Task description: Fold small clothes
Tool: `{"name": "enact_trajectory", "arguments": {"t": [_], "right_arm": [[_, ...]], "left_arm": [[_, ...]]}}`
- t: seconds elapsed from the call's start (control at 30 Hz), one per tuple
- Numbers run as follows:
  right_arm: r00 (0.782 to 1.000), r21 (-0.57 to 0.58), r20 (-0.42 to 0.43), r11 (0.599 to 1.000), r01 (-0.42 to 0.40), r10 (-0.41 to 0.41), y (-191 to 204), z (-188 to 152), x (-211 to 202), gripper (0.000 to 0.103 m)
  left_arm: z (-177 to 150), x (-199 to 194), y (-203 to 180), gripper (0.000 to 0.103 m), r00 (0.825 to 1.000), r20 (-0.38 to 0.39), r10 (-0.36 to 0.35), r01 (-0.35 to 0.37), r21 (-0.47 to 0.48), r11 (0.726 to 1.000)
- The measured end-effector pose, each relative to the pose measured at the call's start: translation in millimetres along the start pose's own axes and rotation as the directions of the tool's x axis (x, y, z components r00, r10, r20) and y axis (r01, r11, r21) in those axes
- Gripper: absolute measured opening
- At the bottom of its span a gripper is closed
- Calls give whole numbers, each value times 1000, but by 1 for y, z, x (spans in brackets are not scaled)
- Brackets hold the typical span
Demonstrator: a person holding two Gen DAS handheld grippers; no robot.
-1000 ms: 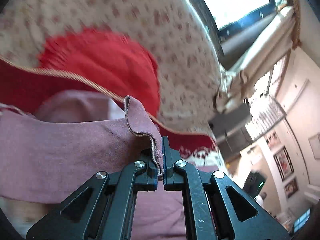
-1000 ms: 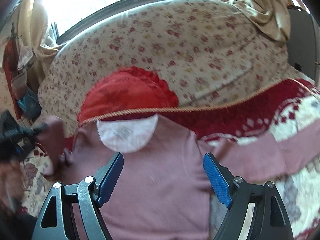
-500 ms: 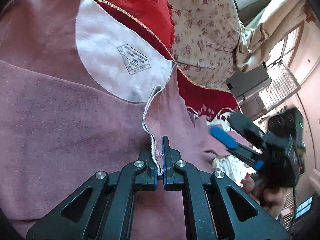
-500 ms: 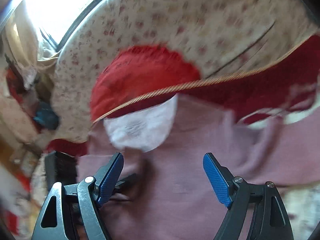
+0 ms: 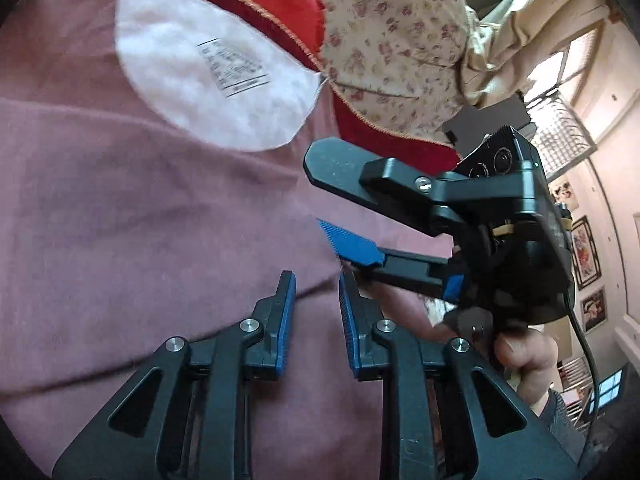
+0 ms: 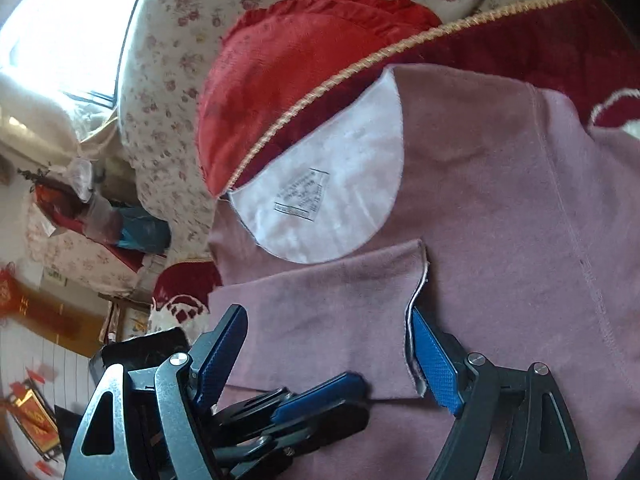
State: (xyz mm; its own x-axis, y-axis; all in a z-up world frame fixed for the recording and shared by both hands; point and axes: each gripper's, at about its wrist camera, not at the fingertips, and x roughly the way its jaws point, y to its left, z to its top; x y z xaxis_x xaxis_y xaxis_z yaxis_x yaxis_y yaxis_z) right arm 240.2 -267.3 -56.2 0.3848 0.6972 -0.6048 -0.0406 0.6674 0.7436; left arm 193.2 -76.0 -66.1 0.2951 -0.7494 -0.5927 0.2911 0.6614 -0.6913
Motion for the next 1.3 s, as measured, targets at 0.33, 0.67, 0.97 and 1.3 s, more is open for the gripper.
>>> {"name": "enact_trajectory", "arguments": {"t": [0.33, 0.67, 0.97, 1.3], "right_arm": [[962, -233, 6, 936, 266, -272, 15, -4, 13, 3], [890, -105, 152, 888, 448, -431, -9, 13, -43, 3], [852, -107, 146, 849, 518, -502, -23, 8, -49, 3], [817, 33, 193, 836, 548, -544, -42, 9, -68, 3]], "left_arm": [[-32, -113, 32, 20, 927, 183, 328, -309, -124, 943], [-58, -151, 58, 20, 840, 290, 459, -377, -298, 877], [-61, -182, 55, 20, 800, 396, 450, -320, -352, 880], [20, -155, 75, 20, 867, 268, 421, -342, -295, 892]]}}
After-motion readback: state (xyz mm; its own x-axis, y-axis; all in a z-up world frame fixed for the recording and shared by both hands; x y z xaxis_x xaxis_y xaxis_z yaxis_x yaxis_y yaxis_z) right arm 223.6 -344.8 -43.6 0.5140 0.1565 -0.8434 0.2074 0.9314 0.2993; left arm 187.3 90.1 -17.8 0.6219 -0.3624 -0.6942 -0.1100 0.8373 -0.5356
